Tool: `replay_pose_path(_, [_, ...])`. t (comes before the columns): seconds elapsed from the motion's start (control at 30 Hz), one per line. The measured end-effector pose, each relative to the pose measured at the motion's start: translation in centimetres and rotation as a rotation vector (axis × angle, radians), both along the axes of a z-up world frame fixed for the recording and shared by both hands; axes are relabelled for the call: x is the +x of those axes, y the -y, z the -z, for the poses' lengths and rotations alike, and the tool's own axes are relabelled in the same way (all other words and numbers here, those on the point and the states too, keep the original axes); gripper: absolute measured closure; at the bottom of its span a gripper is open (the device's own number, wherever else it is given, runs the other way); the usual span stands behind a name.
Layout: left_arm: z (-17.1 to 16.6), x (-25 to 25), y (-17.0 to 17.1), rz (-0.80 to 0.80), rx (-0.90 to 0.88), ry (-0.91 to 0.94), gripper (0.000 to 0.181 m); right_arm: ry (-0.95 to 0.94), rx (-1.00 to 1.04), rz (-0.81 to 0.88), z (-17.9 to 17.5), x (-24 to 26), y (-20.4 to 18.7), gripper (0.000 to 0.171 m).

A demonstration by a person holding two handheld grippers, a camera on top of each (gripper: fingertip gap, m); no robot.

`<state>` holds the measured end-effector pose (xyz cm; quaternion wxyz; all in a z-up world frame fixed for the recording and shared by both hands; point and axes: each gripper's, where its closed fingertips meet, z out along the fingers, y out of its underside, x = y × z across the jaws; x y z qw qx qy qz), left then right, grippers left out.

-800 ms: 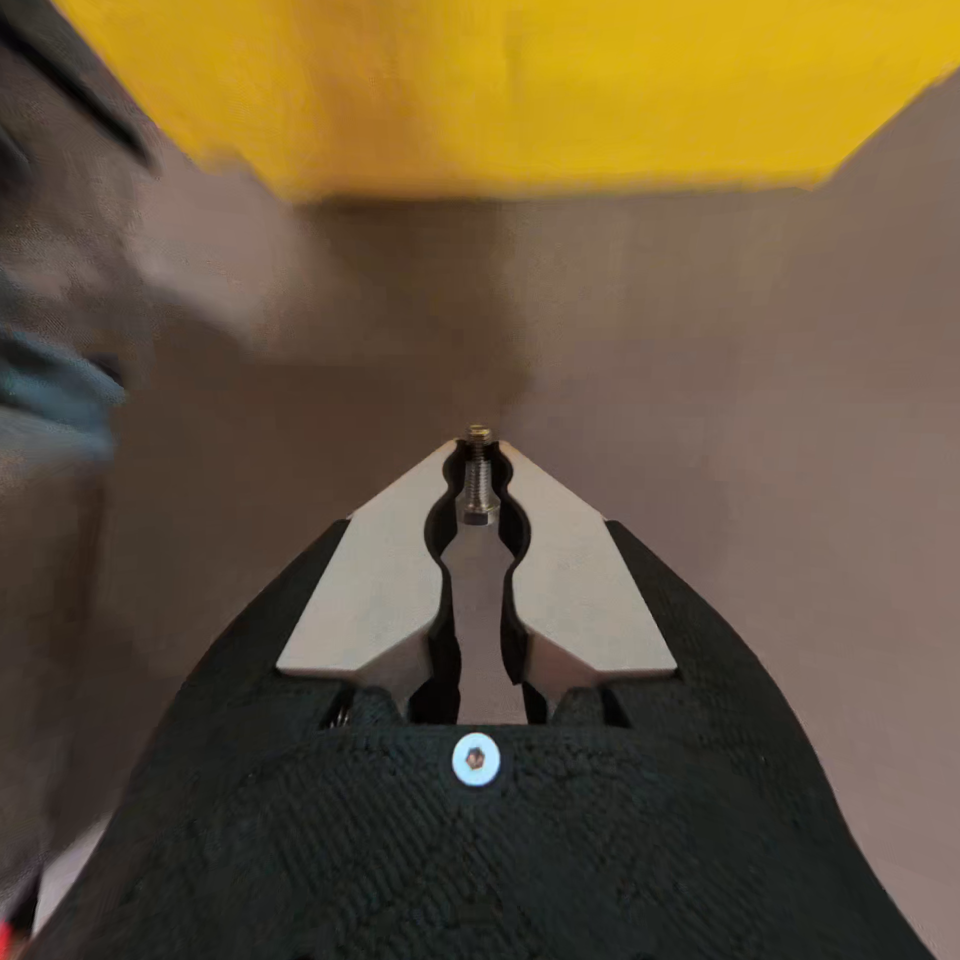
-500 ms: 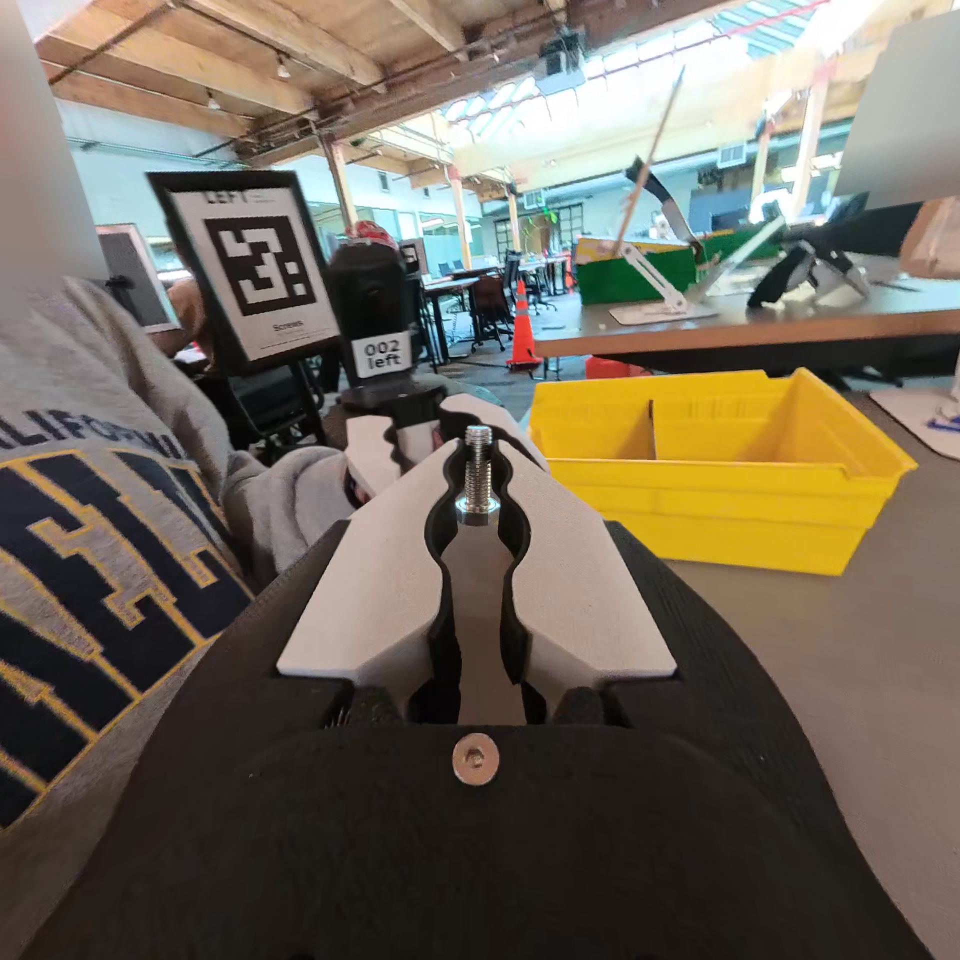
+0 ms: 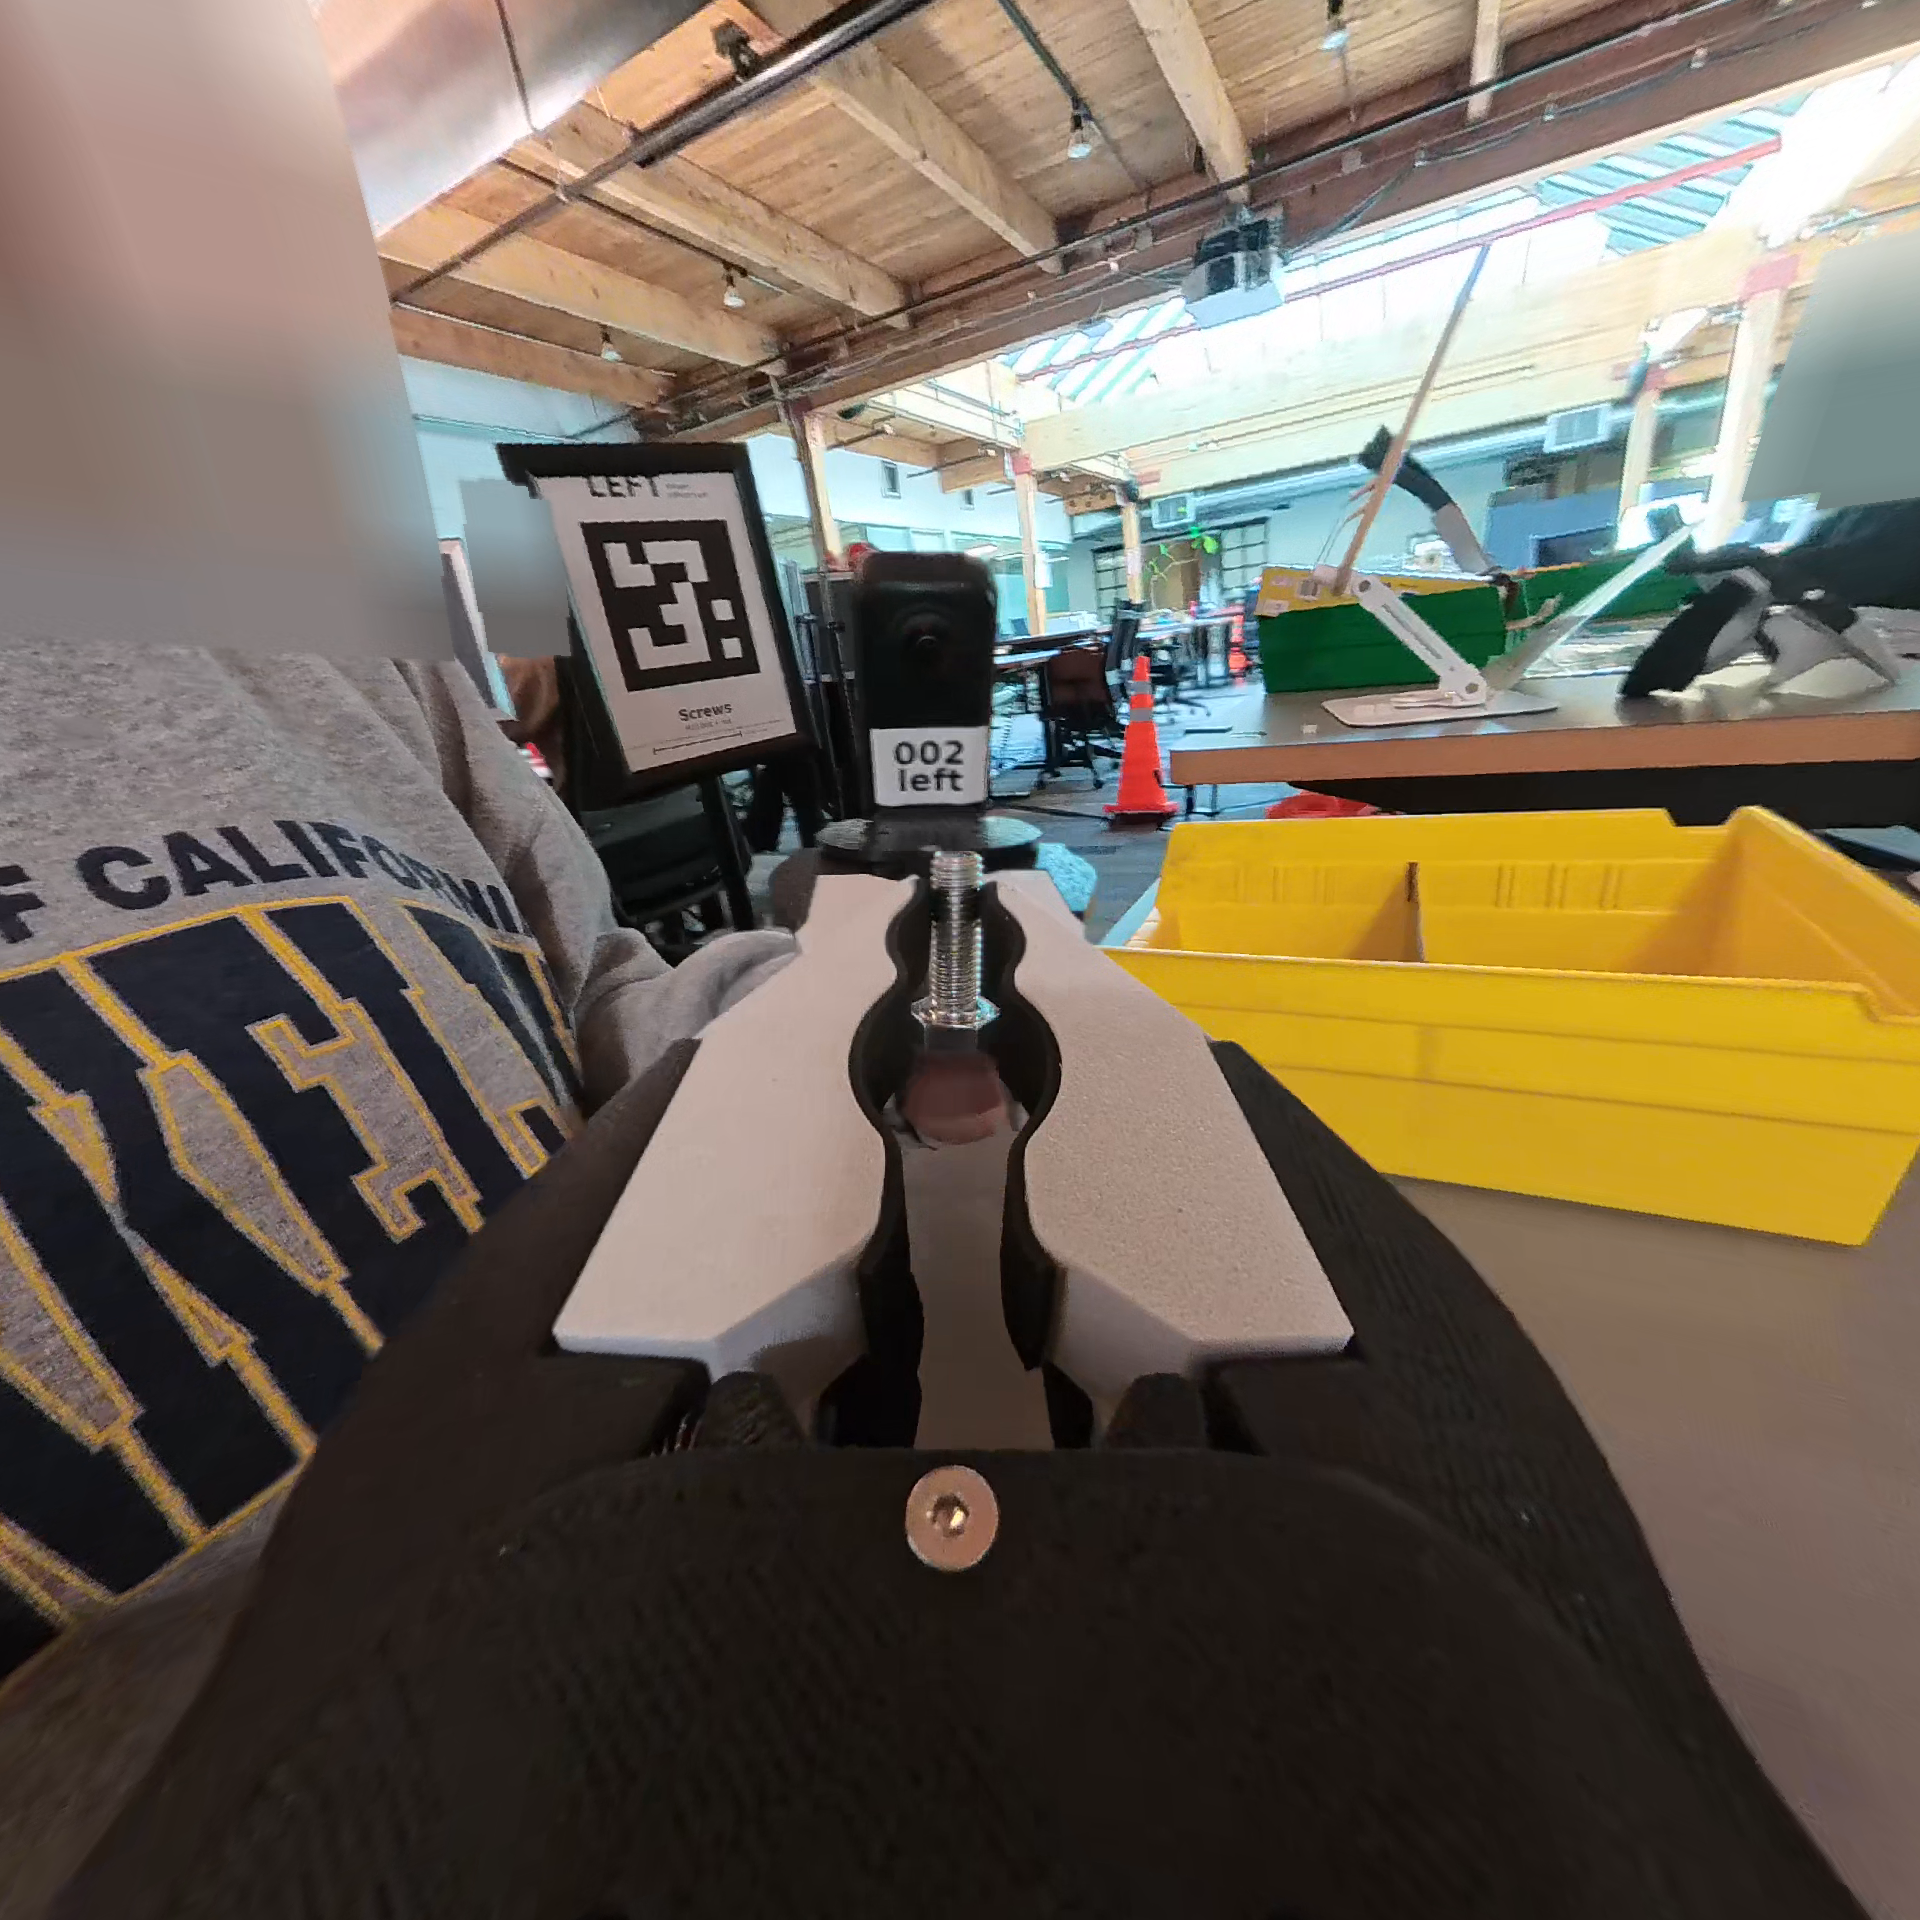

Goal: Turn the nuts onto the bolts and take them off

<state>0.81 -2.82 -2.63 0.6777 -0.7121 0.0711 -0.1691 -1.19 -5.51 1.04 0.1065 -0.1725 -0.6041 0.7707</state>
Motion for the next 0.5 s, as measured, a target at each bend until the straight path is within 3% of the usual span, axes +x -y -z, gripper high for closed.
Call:
replay_pose_path(0.03, [0.0, 0.3, 0.2, 0.034, 0.003, 0.031, 0.163, 0.007, -0.011, -0.029, 0.1, 0.2, 0.1, 0.164])
replay_pose_path(0.2, [-0.2, 1.8, 1.3, 0.224, 0.032, 0.144, 0.164, 0.055, -0.05, -0.206, 0.5, 1.7, 0.9, 0.164])
replay_pose_path(0.3, [0.0, 0.6, 1.3, 0.17, 0.058, 0.128, 0.164, 0.067, -0.071, -0.167, 0.6, 0.9, 0.4, 0.163])
replay_pose_path(0.4, [2.1, -3.7, 1.0, -0.092, 0.026, 0.059, 0.164, 0.188, -0.006, 0.25, 3.5, -4.5, -4.5, 0.146])
replay_pose_path(0.5, [5.0, -8.1, 0.9, -0.393, -0.065, -0.115, 0.164, 0.39, 0.422, 0.591, 11.9, -7.7, -9.0, 0.138])
